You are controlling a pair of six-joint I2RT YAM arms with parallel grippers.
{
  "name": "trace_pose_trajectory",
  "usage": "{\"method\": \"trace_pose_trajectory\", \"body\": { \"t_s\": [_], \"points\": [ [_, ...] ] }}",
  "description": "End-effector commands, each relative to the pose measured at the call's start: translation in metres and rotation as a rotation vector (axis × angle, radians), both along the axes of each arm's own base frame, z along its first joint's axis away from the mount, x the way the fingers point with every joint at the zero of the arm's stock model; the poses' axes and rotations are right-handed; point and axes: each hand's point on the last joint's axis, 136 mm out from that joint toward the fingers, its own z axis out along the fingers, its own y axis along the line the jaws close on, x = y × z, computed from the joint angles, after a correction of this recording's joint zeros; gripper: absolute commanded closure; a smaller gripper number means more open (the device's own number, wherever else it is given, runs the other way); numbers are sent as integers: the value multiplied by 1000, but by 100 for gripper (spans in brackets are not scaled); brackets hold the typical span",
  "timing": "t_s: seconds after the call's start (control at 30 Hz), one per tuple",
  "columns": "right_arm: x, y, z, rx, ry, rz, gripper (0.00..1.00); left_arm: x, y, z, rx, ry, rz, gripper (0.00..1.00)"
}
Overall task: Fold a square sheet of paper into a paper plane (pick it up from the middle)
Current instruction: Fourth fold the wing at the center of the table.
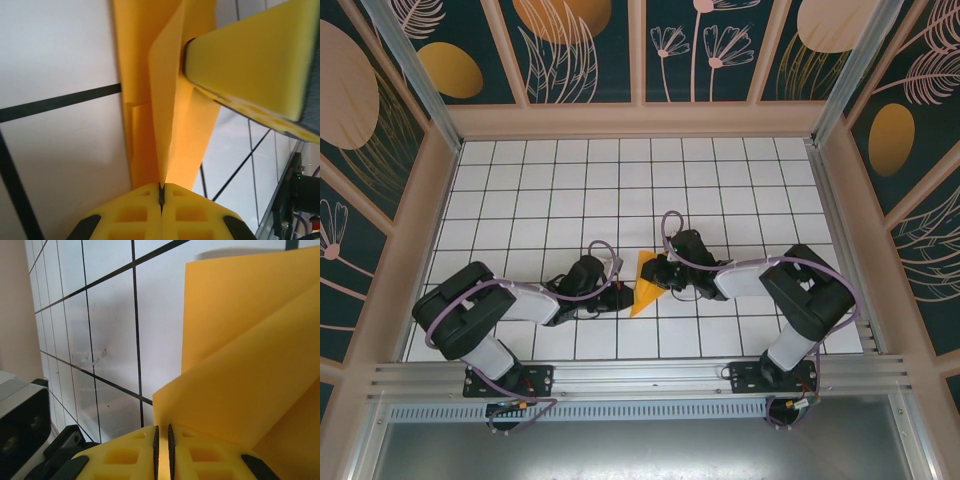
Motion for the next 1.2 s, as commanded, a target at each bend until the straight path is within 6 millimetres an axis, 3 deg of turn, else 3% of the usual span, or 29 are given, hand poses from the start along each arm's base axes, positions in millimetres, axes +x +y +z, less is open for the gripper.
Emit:
{"method": "trace_pose_trajectory", "body": {
  "t_s": [0.0, 0.2, 0.5, 0.8, 1.17],
  "points": [
    [5, 1, -5, -17, -7, -14, 84, -3, 2, -16, 36, 61, 11, 100],
    [8, 3, -5, -13, -8, -18, 83, -5, 2, -24, 39, 95, 19, 100],
    [15, -8, 39, 46, -113, -39, 81, -8, 9, -31, 57, 134, 56, 100],
    [10, 0, 20, 52, -42, -7, 87, -9, 10, -34, 46, 159, 88, 100],
    [15, 8, -1, 29, -10, 17, 88, -11, 13, -38, 57, 178, 96, 100]
  ]
}}
